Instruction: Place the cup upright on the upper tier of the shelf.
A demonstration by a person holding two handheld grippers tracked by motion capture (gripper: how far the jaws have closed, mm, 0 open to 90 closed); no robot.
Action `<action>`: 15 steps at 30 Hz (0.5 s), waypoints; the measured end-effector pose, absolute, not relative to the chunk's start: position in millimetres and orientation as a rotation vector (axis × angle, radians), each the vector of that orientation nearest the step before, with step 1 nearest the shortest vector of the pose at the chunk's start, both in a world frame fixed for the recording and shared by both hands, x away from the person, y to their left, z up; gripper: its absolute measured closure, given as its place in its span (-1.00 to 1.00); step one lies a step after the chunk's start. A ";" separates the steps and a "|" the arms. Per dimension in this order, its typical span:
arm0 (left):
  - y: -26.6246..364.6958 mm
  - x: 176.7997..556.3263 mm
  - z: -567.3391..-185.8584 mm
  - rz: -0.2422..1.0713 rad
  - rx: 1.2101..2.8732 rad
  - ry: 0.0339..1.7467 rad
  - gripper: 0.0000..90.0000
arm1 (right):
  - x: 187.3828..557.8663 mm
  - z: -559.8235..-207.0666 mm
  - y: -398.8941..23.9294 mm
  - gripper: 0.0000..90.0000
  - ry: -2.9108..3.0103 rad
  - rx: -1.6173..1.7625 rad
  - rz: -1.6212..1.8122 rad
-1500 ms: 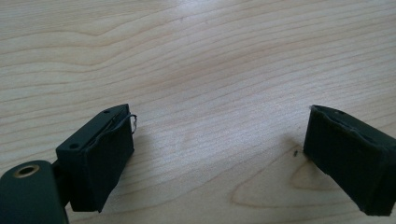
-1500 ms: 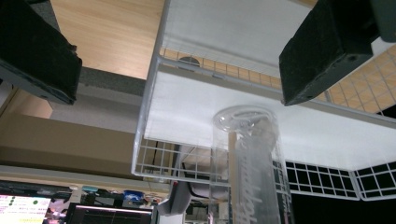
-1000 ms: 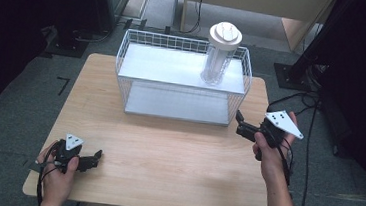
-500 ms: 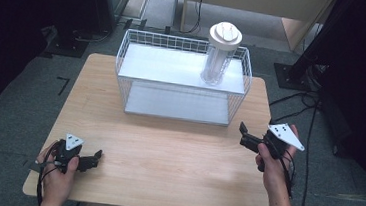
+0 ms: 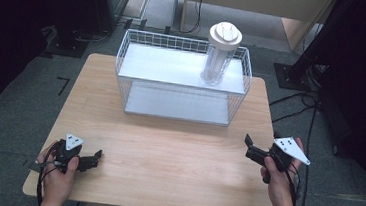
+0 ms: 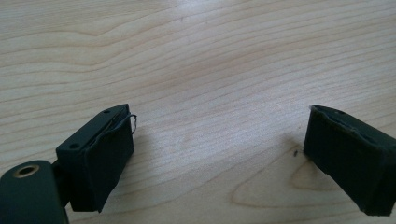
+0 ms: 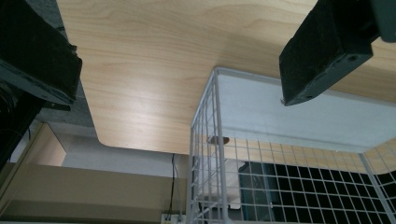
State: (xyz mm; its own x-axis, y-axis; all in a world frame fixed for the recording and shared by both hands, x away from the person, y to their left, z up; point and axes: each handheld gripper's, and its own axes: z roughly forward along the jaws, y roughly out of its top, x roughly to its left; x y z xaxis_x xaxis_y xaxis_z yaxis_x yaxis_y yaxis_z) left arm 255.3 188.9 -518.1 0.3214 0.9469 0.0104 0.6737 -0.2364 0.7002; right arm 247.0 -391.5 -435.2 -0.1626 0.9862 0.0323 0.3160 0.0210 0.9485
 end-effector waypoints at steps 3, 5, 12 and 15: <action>188.9 255.3 -518.1 0.594 1.996 1.424 -0.81 | 243.9 -438.8 -395.6 -1.00 1.564 1.381 1.156; 188.9 255.3 -518.0 0.594 1.996 1.424 -0.81 | 240.9 -442.1 -399.1 -1.00 1.560 1.393 1.147; 188.8 255.3 -518.1 0.594 1.994 1.425 -0.81 | 228.4 -455.8 -413.1 -1.00 1.552 1.437 1.127; 188.9 255.3 -518.0 0.593 1.996 1.424 -0.81 | 225.7 -460.7 -415.6 -1.00 1.555 1.453 1.111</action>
State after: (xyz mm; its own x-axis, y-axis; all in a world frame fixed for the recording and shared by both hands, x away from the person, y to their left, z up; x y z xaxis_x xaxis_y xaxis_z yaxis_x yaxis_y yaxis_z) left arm 255.3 188.9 -518.0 0.3214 0.9469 0.0101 0.6738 -0.2362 0.7001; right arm 225.7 -415.6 -460.7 -0.1010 0.9936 0.0499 0.3690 -0.0092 0.9294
